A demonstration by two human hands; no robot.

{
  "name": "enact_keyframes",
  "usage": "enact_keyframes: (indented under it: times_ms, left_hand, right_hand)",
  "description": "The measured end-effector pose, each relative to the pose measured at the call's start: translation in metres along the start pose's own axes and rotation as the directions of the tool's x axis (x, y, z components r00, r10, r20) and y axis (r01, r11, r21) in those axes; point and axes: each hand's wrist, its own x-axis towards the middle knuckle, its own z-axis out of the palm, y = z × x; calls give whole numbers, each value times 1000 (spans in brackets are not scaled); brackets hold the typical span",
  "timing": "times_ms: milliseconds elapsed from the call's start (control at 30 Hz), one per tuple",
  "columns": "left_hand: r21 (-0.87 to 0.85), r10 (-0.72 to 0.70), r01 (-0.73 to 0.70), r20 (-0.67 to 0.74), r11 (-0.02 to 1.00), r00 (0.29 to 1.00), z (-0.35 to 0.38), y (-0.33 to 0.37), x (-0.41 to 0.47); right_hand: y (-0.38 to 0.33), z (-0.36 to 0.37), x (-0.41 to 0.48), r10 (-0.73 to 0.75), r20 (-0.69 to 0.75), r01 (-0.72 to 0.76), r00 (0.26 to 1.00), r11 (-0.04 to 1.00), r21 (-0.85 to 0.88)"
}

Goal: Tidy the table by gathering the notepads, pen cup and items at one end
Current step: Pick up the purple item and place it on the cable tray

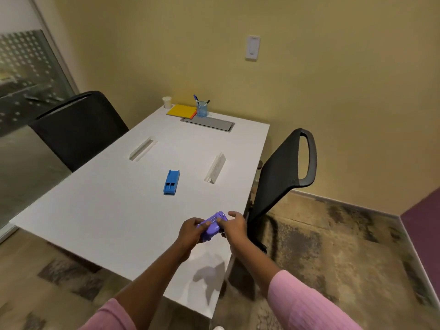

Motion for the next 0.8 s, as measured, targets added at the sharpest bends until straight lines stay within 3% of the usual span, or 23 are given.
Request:
enact_keyframes:
  times_ms: [300,567,800]
  left_hand:
    - [31,107,-107,-14,994,994,61,35,-58]
    - [-70,183,-179,52,981,982,159,99,-59]
    - [-83,310,-304,78,949,947,296,171,-25]
  right_hand:
    - [-2,-84,-54,-227,-63,210,972,955,-210]
    - [-39,-181,-36,-244,-67,250,967,964,94]
    - [-90,-307,38,-269,-138,295,953,930,219]
